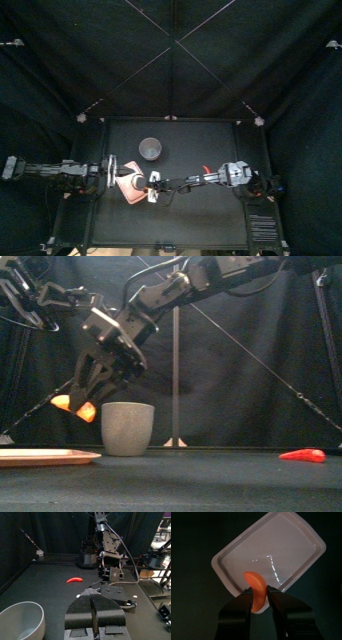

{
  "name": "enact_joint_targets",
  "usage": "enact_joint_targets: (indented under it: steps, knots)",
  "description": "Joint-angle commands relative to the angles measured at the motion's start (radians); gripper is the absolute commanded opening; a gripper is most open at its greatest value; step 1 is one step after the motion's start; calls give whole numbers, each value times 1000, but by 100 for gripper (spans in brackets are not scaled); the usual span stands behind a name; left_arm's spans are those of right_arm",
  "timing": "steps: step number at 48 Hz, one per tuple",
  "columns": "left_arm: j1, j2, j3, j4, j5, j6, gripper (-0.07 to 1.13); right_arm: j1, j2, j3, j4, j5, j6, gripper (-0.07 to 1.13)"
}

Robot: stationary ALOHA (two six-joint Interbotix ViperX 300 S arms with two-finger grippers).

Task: Pick the tangerine then place it on the pink plate
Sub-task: Drop tangerine on the pink plate and return to neutral

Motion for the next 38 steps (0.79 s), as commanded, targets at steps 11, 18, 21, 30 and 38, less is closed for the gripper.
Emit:
enact_joint_targets:
  steps: [11,18,21,30,38]
  knots:
    - [3,3,-9,0,-9,0,11,-9,5,-57,-15,-6,12,81]
    - [5,2,-14,-2,-18,3,11,-11,9,-55,-23,-5,14,90]
    - [5,2,-18,0,-28,6,11,-11,2,-51,-26,-2,8,89]
    - [14,0,-25,3,-51,6,11,0,-60,8,-46,2,-3,90]
    - [28,-8,-25,3,-54,6,11,28,-161,147,-72,-14,14,90]
